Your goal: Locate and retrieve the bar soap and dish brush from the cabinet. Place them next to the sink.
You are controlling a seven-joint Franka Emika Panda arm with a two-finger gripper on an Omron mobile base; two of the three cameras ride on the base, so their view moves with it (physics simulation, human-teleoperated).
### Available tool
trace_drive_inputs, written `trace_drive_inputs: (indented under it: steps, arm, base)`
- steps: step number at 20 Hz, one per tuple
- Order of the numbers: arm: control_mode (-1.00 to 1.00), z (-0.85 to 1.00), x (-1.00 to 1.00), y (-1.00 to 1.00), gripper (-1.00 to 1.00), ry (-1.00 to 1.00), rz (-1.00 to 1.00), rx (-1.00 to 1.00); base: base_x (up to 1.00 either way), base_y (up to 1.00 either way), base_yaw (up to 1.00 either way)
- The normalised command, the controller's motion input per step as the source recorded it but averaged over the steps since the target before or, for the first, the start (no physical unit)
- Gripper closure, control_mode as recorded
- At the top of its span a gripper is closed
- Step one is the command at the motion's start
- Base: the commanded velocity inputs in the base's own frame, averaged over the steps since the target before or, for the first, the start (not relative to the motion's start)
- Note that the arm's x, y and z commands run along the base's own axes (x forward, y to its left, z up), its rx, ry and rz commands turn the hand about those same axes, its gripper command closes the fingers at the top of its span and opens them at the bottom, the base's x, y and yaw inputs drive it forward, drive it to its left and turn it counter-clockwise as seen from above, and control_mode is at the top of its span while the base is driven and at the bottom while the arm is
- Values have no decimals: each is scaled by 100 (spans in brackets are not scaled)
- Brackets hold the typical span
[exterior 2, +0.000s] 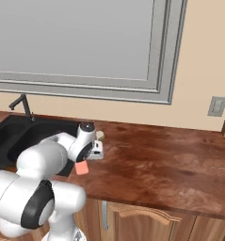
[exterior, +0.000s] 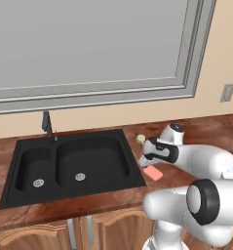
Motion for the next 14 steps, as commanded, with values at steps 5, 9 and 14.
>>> trace_drive_inputs:
  steps: [5, 9, 14]
  arm:
    - [-100, 0, 0, 1, -100, 1, 1, -1]
    - [-100, 81, -16, 0, -100, 8, 0, -4]
    - [-100, 89, -21, 1, -100, 7, -2, 0]
  base:
    - [0, 0, 0]
    - [0, 0, 0]
    - [0, 0, 0]
